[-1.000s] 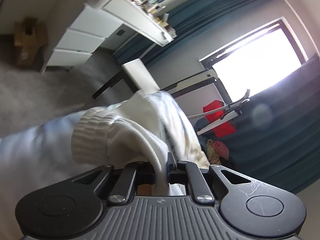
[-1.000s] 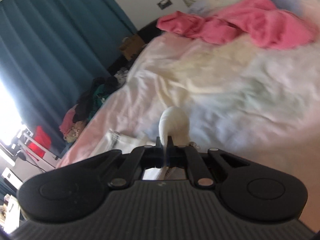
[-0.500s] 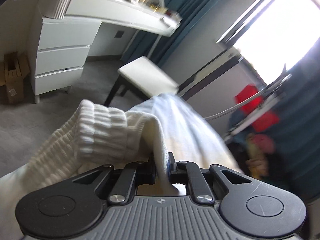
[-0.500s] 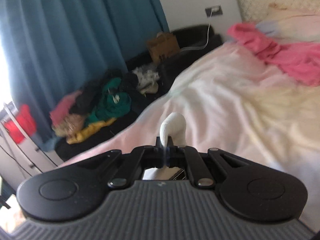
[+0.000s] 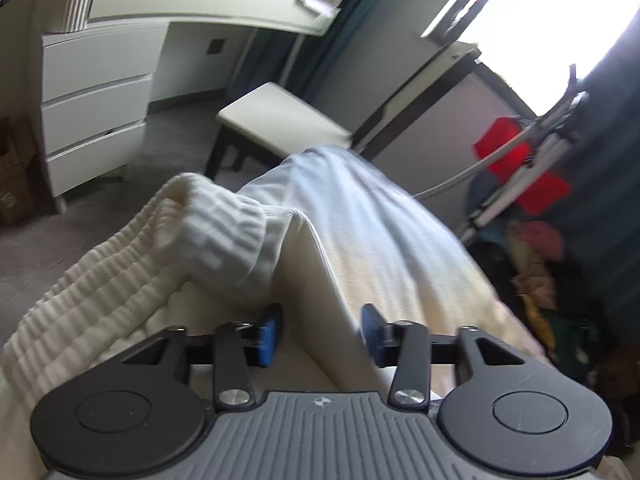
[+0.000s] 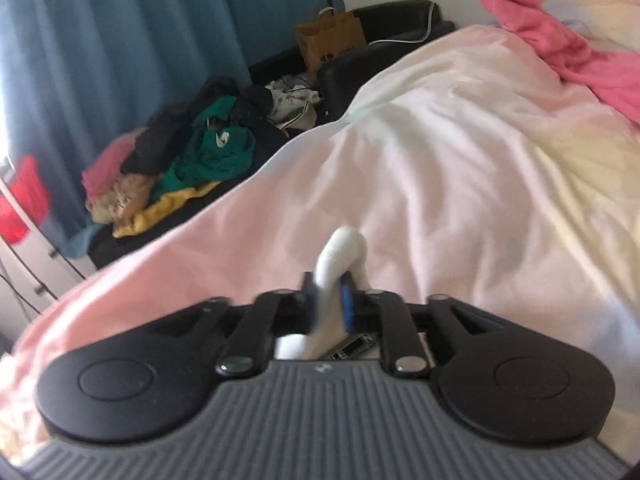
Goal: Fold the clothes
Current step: 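Lift the hem with both grippers and fold it toward the collar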
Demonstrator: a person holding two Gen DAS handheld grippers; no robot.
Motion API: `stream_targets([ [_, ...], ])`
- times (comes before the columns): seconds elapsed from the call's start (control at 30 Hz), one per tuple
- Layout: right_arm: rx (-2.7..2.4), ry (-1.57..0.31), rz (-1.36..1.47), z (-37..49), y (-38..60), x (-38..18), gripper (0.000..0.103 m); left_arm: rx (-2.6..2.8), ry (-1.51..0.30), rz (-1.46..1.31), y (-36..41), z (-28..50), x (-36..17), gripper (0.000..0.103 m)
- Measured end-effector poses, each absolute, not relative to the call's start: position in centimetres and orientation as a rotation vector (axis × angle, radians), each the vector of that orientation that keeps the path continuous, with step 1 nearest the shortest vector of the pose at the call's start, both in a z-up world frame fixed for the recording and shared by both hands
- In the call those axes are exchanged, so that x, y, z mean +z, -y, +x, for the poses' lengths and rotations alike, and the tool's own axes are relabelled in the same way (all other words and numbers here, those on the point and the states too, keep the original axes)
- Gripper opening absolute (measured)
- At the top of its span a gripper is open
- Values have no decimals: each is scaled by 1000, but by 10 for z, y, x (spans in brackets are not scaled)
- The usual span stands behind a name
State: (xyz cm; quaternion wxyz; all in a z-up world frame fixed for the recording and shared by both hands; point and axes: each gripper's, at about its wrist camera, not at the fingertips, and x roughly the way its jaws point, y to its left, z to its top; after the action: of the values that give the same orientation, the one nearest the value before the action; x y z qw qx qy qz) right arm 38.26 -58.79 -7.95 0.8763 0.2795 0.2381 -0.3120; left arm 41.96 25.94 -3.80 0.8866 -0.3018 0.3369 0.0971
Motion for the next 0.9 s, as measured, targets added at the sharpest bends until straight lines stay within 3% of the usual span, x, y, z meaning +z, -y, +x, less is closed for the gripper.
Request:
stream_targets([
  [0.03, -648, -478, 601, 369, 588, -74, 39, 187, -689, -623, -259, 406, -33, 64],
  [0.1, -644, -436, 636, 337, 586, -62, 59, 169, -680, -622, -260, 377, -26, 69],
  [0.17, -629, -408, 698, 303, 585, -55, 66, 156, -680, -651, -264, 347, -26, 72],
  [0.37, -529, -426, 930, 217, 572, -58, 68, 150, -710, -851, -286, 266, -57, 72],
  [0.5, -467, -476, 1050, 195, 561, -92, 69, 165, -721, -917, -295, 238, -94, 74],
  [0.63, -408, -538, 1180, 198, 558, -141, 69, 212, -648, -1013, -306, 243, -124, 71],
  [0.77, -377, -432, 1166, 221, 562, -161, 69, 256, -532, -1022, -309, 272, -130, 72],
  [0.87, -398, -344, 1144, 239, 567, -166, 67, 291, -525, -1019, -307, 295, -133, 64],
  [0.9, -414, -317, 1152, 244, 569, -169, 60, 311, -519, -1015, -306, 301, -133, 59],
])
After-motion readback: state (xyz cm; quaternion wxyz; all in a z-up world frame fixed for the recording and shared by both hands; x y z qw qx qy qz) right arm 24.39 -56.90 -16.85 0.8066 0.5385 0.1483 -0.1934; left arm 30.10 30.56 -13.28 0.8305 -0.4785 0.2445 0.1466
